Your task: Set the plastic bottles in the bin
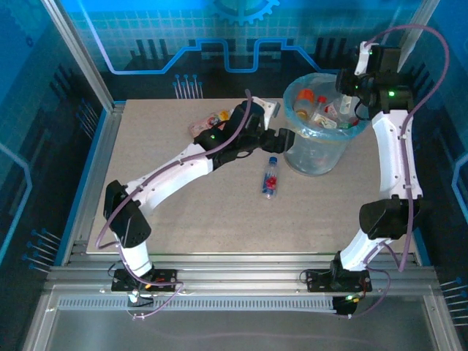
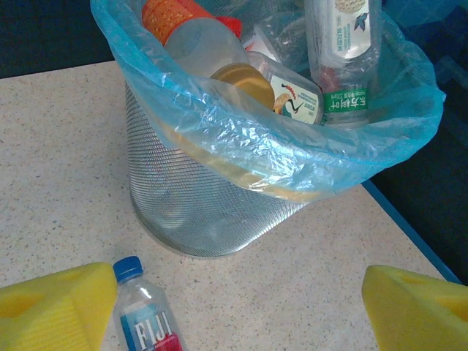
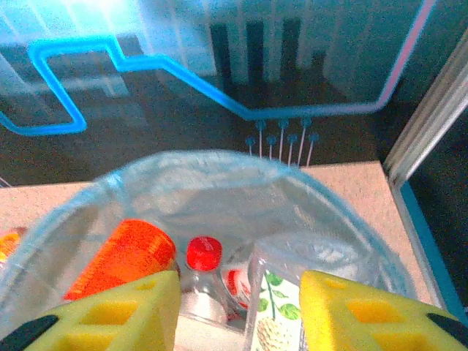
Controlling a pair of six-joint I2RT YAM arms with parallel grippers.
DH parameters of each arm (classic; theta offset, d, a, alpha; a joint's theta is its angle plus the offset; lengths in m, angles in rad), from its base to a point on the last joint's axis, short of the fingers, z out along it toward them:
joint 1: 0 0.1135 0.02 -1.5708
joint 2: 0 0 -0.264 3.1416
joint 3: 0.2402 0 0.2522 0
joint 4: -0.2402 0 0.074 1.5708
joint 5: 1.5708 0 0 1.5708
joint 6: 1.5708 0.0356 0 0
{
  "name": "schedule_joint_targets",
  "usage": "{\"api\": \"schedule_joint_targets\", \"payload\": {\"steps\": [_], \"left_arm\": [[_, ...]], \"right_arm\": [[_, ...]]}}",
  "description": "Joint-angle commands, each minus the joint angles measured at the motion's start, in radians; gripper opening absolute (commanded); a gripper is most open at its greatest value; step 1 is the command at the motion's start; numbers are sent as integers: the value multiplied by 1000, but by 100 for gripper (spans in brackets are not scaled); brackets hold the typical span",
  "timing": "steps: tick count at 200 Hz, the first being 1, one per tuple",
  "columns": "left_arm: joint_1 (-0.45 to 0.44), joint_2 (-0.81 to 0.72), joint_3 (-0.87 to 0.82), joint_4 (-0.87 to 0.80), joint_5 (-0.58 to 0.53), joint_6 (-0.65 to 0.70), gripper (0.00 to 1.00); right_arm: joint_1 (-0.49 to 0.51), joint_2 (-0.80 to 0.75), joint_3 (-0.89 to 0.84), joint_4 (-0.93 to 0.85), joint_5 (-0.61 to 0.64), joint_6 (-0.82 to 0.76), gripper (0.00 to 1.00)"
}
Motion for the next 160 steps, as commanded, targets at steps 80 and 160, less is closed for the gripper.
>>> {"api": "schedule_joint_targets", "payload": {"steps": [80, 160], "left_arm": [[21, -410, -437, 35, -314, 94, 91], [65, -700, -806, 37, -487, 67, 99]], "right_arm": [[547, -365, -542, 51, 191, 20, 65], [748, -161, -886, 202, 373, 165, 89]]}}
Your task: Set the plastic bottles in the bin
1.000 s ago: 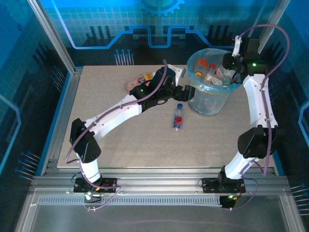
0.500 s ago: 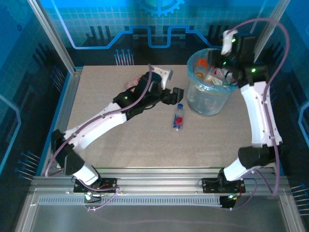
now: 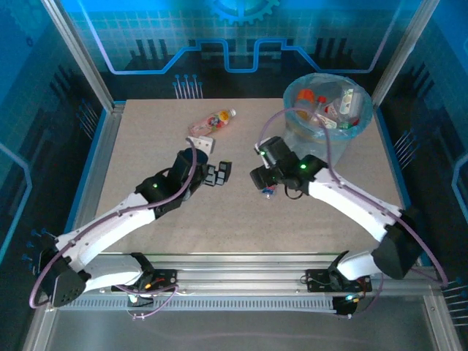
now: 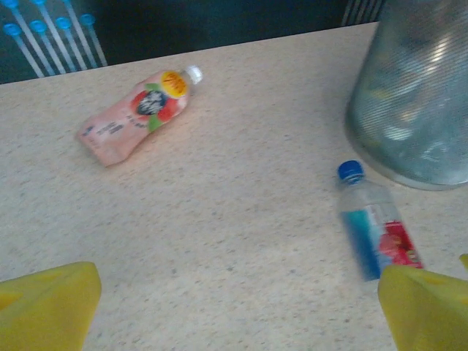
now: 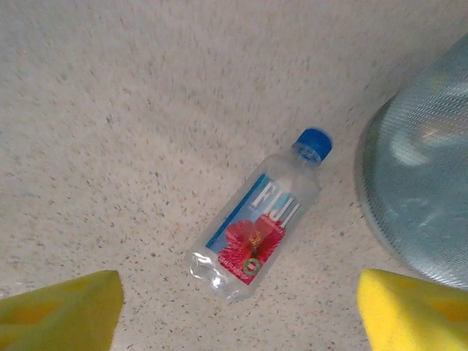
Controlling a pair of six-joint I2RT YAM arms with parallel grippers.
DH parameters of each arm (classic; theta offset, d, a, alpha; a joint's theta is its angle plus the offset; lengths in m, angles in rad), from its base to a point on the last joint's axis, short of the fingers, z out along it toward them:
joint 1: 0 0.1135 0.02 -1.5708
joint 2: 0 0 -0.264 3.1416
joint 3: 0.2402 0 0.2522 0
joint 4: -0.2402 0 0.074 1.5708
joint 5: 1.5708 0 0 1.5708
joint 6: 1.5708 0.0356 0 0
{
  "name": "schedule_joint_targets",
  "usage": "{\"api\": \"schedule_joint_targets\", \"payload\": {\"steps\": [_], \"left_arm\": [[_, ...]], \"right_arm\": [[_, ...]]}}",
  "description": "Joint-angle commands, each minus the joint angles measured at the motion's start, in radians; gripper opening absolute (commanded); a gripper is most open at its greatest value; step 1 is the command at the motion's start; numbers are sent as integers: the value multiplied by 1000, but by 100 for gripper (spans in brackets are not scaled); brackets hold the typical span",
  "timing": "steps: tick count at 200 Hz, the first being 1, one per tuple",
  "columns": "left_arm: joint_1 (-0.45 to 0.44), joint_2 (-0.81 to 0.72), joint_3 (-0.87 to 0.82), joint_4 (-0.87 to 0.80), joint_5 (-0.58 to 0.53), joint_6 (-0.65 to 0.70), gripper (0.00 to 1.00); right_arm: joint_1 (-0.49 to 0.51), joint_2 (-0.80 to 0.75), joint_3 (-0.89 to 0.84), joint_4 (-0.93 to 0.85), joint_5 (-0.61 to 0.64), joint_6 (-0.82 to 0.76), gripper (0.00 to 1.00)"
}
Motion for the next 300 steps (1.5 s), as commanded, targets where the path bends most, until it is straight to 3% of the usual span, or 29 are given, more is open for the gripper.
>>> {"api": "schedule_joint_targets", "payload": {"steps": [1, 74, 106, 127, 150, 179, 223, 242, 263, 300], "left_arm": [[12, -69, -45, -5, -68, -34, 99], [18, -110, -66, -51, -56, -70, 99], [21, -100, -63, -46, -54, -61, 99], [23, -89, -53, -43, -47, -58, 99], [24, -75, -37, -38, -38, -55, 99], [24, -69, -8, -31, -32, -32, 99], [27, -96, 40, -25, -53, 12, 99], [26, -120, 21, 16, -57, 28, 99], [26, -134, 5, 41, -51, 25, 99], [27, -119, 12, 35, -36, 23, 99]], "right_arm": [[0, 103, -19, 70, 97, 76, 89], [-71, 384, 58, 105, 93, 151, 94], [-100, 419, 39, 136, 15, 162, 85], [-98, 387, 7, 175, -47, 159, 64], [-77, 327, 12, 166, -69, 144, 50], [-39, 213, 83, 105, -88, 80, 44], [-46, 14, 248, 39, -113, -16, 45], [-103, -18, 356, -6, -86, -38, 47], [-230, -5, 460, -46, -81, -51, 46], [-413, 162, 721, -180, -74, -82, 47]]}}
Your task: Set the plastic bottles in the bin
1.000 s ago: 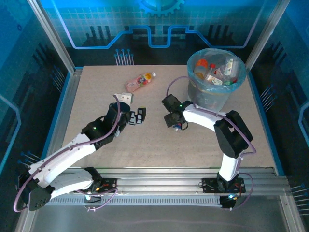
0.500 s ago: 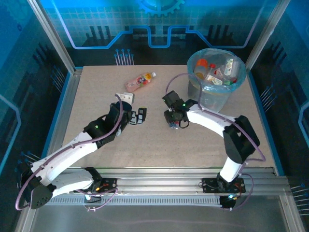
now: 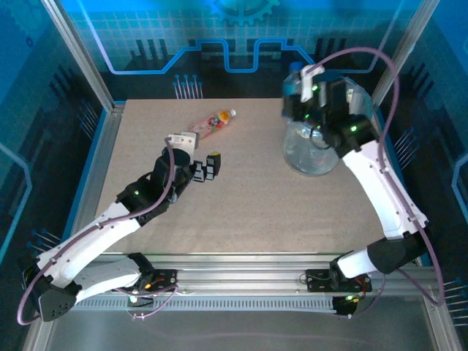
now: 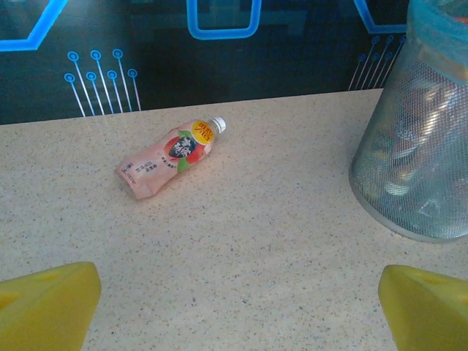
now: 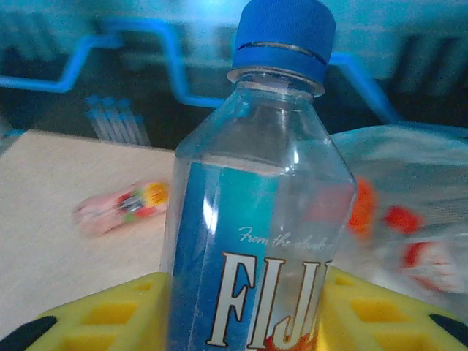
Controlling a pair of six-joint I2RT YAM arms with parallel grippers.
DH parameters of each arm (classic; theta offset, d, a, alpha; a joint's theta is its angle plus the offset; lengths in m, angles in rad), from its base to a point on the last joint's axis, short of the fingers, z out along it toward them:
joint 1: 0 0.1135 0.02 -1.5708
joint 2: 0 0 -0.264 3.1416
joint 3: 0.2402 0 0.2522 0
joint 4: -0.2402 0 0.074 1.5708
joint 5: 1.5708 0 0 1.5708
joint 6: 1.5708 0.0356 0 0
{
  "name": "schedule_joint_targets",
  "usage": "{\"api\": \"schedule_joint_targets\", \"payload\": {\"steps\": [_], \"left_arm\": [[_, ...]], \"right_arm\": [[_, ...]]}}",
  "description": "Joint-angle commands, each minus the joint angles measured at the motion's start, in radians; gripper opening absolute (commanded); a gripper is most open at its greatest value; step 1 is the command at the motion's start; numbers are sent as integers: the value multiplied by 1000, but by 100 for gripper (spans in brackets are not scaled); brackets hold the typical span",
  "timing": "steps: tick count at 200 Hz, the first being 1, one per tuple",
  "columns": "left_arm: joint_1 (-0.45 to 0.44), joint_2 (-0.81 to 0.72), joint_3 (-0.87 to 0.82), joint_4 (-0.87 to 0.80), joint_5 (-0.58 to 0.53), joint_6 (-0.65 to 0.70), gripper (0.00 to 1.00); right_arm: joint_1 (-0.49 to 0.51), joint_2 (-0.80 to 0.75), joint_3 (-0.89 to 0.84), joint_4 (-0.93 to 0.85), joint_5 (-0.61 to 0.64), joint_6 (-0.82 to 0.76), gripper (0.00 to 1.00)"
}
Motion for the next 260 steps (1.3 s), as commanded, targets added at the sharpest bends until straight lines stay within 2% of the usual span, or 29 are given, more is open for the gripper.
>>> {"api": "schedule_joint_targets", "payload": {"steps": [1, 37, 87, 108, 126, 158, 173, 198, 217, 260], "left_arm": [[7, 1, 6, 24, 2, 18, 99], [6, 9, 15, 12, 16, 16, 99], [9, 7, 12, -2, 14, 16, 99], [8, 7, 14, 1, 12, 16, 99], [9, 13, 20, 2, 13, 18, 99], [9, 23, 31, 2, 14, 22, 99], [9, 25, 30, 2, 12, 23, 99], [9, 35, 29, 3, 14, 20, 99], [10, 46, 31, 2, 19, 17, 99], [11, 57, 39, -4, 21, 19, 99]], "right_arm": [[-66, 129, 139, -154, 25, -48, 47], [-124, 288, 334, -294, 106, -74, 49], [-127, 330, 359, -284, 289, -132, 53], [-129, 329, 364, -277, 324, -149, 61], [-133, 325, 370, -275, 341, -155, 80], [-134, 321, 380, -272, 341, -168, 82], [-133, 321, 380, -266, 315, -174, 79], [-126, 337, 369, -245, 228, -196, 63], [-129, 371, 377, -259, 208, -198, 53], [-187, 437, 346, -287, 134, -148, 44]]}}
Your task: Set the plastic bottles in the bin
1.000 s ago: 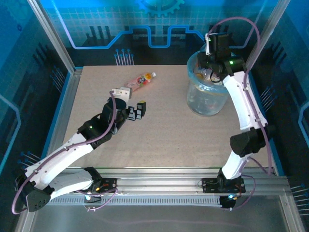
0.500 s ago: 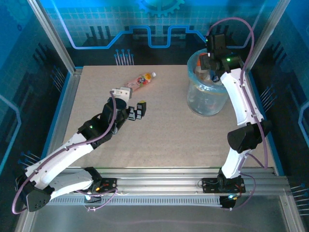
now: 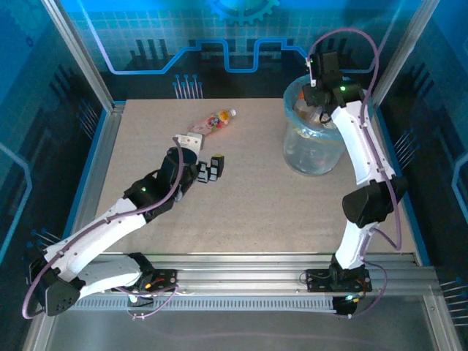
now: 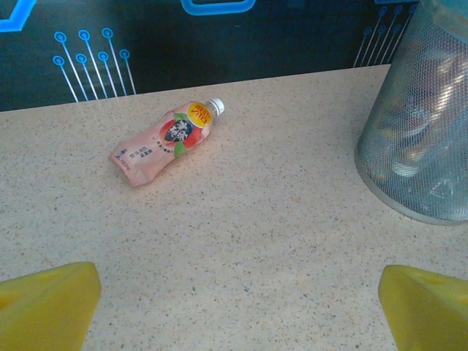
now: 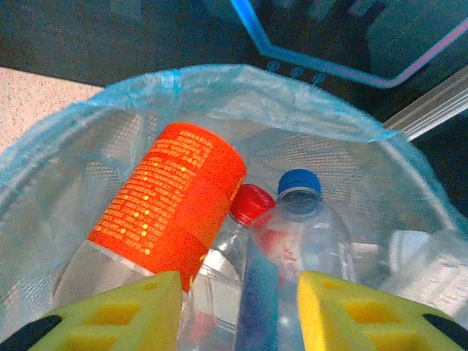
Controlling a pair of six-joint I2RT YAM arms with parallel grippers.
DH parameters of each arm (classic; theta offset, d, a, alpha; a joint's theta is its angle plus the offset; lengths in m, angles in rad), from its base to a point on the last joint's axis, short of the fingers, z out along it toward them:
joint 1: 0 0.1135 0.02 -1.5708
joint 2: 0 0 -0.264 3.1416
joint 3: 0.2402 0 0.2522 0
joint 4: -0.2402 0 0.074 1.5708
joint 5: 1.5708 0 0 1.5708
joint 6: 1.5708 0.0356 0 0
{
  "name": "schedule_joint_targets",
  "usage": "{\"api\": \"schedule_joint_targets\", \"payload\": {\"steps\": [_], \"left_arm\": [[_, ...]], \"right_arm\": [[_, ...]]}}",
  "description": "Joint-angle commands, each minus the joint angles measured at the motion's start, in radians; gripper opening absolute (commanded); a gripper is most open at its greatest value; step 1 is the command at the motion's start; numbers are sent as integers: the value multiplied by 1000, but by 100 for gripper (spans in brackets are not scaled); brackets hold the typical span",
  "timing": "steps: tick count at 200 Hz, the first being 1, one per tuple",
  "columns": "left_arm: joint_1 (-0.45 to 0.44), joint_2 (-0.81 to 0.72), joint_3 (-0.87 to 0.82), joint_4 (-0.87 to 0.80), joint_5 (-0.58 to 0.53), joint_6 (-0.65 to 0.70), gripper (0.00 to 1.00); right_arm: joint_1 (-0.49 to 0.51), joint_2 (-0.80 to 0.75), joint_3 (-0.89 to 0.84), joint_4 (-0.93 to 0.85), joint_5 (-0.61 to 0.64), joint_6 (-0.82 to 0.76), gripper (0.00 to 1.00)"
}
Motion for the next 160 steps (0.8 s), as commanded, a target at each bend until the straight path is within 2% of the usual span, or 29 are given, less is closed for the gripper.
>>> {"api": "schedule_joint_targets", "payload": {"steps": [1, 44, 85, 103, 127, 141, 160], "left_arm": [[11, 4, 38, -1, 10, 16, 99], [15, 20, 43, 4, 14, 15, 99], [45, 83, 106, -20, 45, 4, 99], [96, 139, 168, -55, 95, -8, 99], [207, 238, 262, -88, 226, -11, 99], [271, 317, 324, -93, 315, 9, 99], [337, 453, 439, -113, 398, 47, 99]], "right_arm": [[-50, 40, -13, -22, -63, 34, 44], [-94, 99, -20, -44, -149, 75, 42], [-75, 72, 65, -55, -267, 99, 49], [-54, 32, 95, -43, -301, 110, 57], [-10, -45, 87, -12, -284, 109, 68], [18, -101, 40, 16, -279, 106, 74], [66, -190, -74, 64, -298, 89, 77]]}}
